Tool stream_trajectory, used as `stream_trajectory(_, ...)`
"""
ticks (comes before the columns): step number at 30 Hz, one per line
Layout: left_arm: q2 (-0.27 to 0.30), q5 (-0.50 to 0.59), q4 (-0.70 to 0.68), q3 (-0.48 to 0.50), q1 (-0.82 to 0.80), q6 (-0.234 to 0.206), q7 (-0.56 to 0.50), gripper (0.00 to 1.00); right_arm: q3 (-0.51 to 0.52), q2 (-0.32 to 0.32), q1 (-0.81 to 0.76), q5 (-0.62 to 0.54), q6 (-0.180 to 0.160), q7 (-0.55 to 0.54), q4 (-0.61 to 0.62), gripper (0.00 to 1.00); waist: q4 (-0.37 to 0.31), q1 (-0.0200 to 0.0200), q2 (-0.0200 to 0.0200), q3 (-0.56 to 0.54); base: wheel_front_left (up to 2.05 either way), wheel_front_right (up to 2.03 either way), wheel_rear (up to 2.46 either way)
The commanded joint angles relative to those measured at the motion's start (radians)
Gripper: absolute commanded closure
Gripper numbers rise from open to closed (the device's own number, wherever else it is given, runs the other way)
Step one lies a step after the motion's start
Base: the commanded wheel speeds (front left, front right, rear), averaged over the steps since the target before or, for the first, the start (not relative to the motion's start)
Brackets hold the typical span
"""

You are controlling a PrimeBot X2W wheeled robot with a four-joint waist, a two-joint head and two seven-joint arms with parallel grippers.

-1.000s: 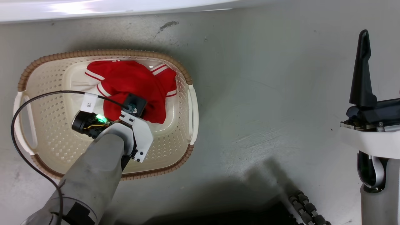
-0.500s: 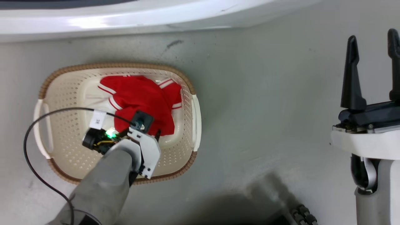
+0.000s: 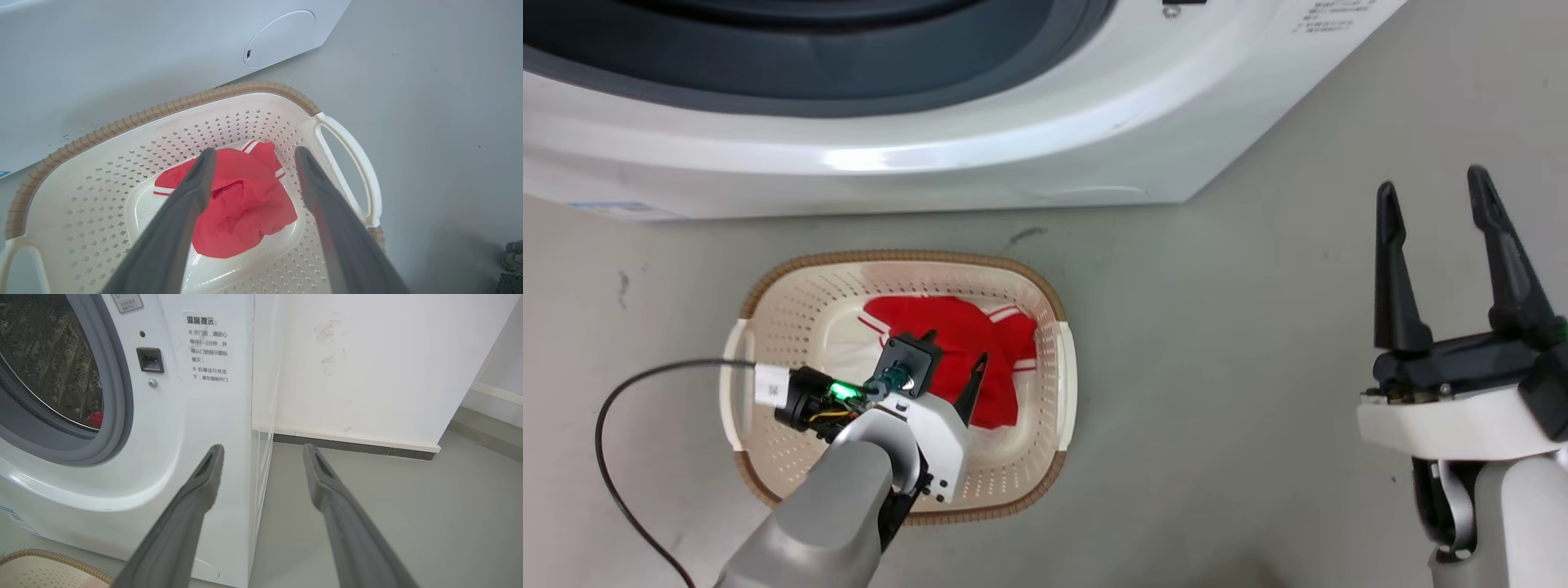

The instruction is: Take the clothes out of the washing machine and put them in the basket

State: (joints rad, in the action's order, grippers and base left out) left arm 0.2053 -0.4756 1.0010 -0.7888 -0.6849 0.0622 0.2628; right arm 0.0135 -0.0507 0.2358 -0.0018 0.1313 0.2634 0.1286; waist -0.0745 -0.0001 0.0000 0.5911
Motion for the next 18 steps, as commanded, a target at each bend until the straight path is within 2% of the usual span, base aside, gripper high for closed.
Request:
stream_trajectory(1,0.016,0.015,-0.096,0.042,0.056,-0.024,0.002,0.0,-0.005,0.001,-0.025,-0.009,-0.001,0.002,-0.008,0.0,0.026,0.0001,0.0,-0.066,0.0,0.0,0.0)
stream_trajectory(2,0.032,0.029,-0.186,0.082,0.098,-0.045,0.003,0.0,-0.009,0.001,-0.04,-0.011,-0.001,0.002,-0.013,0.0,0.032,0.0001,0.0,-0.094,0.0,0.0,0.0)
stream_trajectory(4,0.041,0.047,-0.272,0.12,0.142,-0.065,0.002,0.0,-0.015,0.001,-0.054,-0.012,-0.001,0.002,-0.016,0.0,0.037,0.0001,0.0,-0.123,0.0,0.0,0.0)
stream_trajectory(5,0.041,0.047,-0.272,0.12,0.142,-0.065,0.002,0.0,-0.015,0.001,-0.054,-0.012,-0.001,0.002,-0.016,0.0,0.037,0.0001,0.0,-0.123,0.0,0.0,0.0)
stream_trajectory(11,0.057,0.098,-0.5,0.23,0.268,-0.106,0.003,0.0,-0.022,0.001,-0.093,-0.018,-0.001,0.002,-0.027,0.0,0.047,0.0001,0.0,-0.199,0.0,0.0,0.0)
stream_trajectory(18,0.05,0.158,-0.709,0.356,0.386,-0.155,0.003,0.0,-0.025,0.001,-0.127,-0.017,-0.001,0.002,-0.034,0.0,0.054,0.0001,0.0,-0.266,0.0,0.0,0.0)
